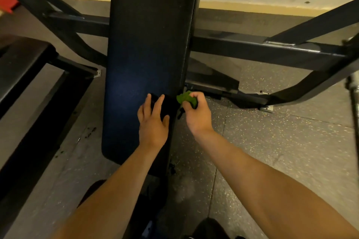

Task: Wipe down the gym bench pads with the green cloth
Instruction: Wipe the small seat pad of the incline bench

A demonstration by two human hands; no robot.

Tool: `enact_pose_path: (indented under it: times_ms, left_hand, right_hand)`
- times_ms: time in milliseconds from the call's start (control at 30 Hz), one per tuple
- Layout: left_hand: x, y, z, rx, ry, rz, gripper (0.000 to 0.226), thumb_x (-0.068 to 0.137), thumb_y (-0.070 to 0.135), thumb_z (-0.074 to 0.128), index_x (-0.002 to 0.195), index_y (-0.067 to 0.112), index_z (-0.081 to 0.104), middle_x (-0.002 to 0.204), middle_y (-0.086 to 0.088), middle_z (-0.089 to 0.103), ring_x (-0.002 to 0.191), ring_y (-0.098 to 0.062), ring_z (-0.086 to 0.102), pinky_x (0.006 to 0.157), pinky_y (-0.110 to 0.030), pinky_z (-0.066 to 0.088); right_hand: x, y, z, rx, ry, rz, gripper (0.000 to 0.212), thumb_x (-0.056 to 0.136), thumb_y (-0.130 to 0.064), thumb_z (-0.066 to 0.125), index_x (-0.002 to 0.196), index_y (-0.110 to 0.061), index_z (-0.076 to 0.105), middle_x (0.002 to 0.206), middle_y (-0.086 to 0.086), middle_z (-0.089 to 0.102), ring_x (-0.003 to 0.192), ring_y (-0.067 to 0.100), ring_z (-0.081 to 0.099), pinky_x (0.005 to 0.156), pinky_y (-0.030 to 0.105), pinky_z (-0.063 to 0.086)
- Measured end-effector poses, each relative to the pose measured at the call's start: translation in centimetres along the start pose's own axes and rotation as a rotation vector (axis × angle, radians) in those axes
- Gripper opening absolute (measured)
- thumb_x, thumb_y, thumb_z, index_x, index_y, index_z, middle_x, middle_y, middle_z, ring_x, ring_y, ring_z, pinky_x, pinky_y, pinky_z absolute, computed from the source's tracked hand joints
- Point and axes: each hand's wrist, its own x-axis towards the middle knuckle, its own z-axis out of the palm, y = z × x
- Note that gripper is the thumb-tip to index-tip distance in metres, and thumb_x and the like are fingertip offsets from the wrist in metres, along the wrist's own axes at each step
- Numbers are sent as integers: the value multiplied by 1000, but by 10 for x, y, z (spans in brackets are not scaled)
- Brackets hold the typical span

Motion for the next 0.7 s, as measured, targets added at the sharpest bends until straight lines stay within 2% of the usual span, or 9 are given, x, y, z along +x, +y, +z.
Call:
enact_pose_path:
  times_ms: [67,167,267,333,500,633,700]
  left_hand:
    - [-25,-21,8,80,23,-70,66,100,35,54,155,46,18,166,1,5,146,-35,13,107,-50,40]
    - [-65,-56,33,135,16,-142,65,102,49,41,157,46,7,167,-3,4,144,-41,20,108,-56,40]
    - [-75,-74,53,138,83,-80,63,104,49,37,158,42,7,168,-4,3,147,-38,18,111,-58,32]
    - [-74,-75,65,125,147,-92,61,105,45,38,159,40,10,168,-4,4,150,-34,15,113,-57,29]
    - [-78,-83,81,57,242,-71,57,105,44,32,159,37,15,168,-6,6,154,-27,9,116,-55,23]
    - [-80,-87,92,21,311,-43,61,99,55,21,158,36,20,168,-6,10,154,-25,9,118,-51,19]
    - [-79,-87,95,-18,334,-45,57,103,52,27,157,36,21,168,-4,8,154,-22,6,120,-48,15]
  right_hand:
    - [4,-4,7,61,-21,30,12,97,-16,59,105,-24,56,100,-3,63,84,8,58,65,16,42]
    - [-4,14,20,22,-80,-6,16,96,-16,59,108,-26,54,112,-1,58,91,7,55,69,15,41]
    - [-18,41,25,-13,-41,-131,17,94,-14,60,107,-23,54,114,-1,52,89,-9,50,69,3,38]
    - [-25,61,27,-79,-68,-178,15,93,-14,62,104,-21,56,108,-2,50,84,-13,48,68,1,36]
    - [-76,126,32,-152,-153,-205,14,93,-19,61,101,-28,56,104,-9,47,84,0,53,72,16,43]
    - [-95,167,29,-169,-225,-236,16,94,-17,61,105,-28,56,103,-10,47,87,-3,51,70,13,41]
    - [-88,173,24,-166,-267,-283,15,93,-19,62,104,-27,56,101,-10,47,86,-1,51,70,14,40]
